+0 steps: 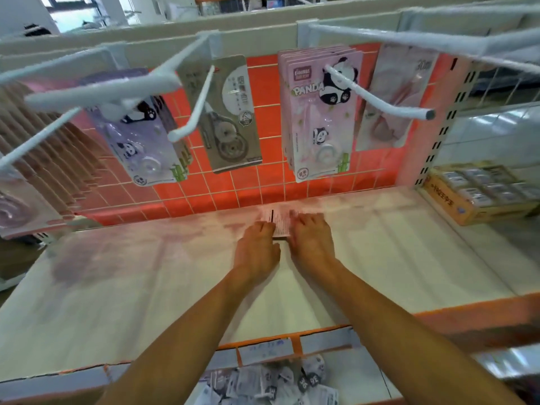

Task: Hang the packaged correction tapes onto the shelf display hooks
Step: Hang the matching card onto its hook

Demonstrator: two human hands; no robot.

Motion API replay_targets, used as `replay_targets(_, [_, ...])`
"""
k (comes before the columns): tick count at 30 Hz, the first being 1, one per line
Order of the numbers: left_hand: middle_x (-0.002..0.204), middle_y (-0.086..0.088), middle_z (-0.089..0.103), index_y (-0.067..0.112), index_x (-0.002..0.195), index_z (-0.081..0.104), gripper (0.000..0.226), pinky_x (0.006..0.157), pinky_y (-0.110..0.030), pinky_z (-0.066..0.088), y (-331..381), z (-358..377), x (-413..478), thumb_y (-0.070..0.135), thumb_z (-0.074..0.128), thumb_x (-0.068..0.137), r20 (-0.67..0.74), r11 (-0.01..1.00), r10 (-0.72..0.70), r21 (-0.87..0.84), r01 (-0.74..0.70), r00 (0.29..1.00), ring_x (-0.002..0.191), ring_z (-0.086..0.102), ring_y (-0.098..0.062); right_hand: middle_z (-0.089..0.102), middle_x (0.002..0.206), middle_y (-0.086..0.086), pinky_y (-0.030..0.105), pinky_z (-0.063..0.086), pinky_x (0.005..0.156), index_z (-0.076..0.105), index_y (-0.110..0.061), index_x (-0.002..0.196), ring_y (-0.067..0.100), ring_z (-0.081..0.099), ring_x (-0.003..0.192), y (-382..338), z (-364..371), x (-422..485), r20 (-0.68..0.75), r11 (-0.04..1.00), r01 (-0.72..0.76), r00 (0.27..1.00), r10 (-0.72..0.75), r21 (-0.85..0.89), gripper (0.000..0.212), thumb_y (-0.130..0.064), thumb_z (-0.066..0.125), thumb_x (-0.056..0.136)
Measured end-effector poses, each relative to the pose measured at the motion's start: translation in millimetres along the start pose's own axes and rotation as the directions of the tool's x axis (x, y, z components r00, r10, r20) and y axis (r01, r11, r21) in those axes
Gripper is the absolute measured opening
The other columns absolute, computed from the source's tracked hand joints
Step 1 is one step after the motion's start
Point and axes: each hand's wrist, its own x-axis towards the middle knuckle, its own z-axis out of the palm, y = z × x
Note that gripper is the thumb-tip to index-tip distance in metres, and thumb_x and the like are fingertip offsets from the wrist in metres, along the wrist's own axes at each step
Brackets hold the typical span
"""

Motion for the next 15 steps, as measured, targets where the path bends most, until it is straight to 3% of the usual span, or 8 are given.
replay_targets(4, [0.122, -0.008, 0.059, 0.016, 0.124, 0.057, 0.035, 0.087, -0.036, 0.046, 2, -1, -15, 0.015, 0.051, 0.090, -0.072, 0.999, -0.018, -0.038, 0.015, 0.997, 0.106, 0.053, -0.027, 0.069, 0.113, 0.008, 0.042, 0.050, 0.092, 0.065, -0.010, 0.117, 0.030, 0.062, 0.103, -1, 0, -20, -0.030, 0.999, 0.039, 0.999, -0.040, -0.031, 0.038, -0.020, 0.070, 0.080])
replay_targets(8, [0.116, -0.008, 0.062, 0.016, 0.122, 0.060, 0.032, 0.084, -0.034, 0.049, 2, -3, -30, 0.017, 0.054, 0.091, -0.092, 0.998, -0.011, -0.057, 0.005, 0.996, 0.101, 0.055, -0.024, 0.072, 0.099, 0.007, 0.039, 0.052, 0.080, 0.071, -0.010, 0.101, 0.029, 0.066, 0.091, -4, -3, -32, -0.048, 1.000, 0.029, 0.998, -0.028, 0.007, 0.032, -0.024, 0.078, 0.073])
replay_targets(15, [0.114, -0.013, 0.061, 0.012, 0.119, 0.063, 0.034, 0.087, -0.039, 0.043, -4, -9, -58, 0.010, 0.061, 0.086, -0.127, 0.993, 0.007, -0.113, -0.021, 0.992, 0.105, 0.054, -0.032, 0.071, 0.093, 0.010, 0.038, 0.046, 0.075, 0.071, -0.010, 0.092, 0.033, 0.063, 0.088, -6, -24, -57, -0.060, 0.992, 0.110, 0.992, -0.107, 0.056, 0.024, -0.030, 0.065, 0.081])
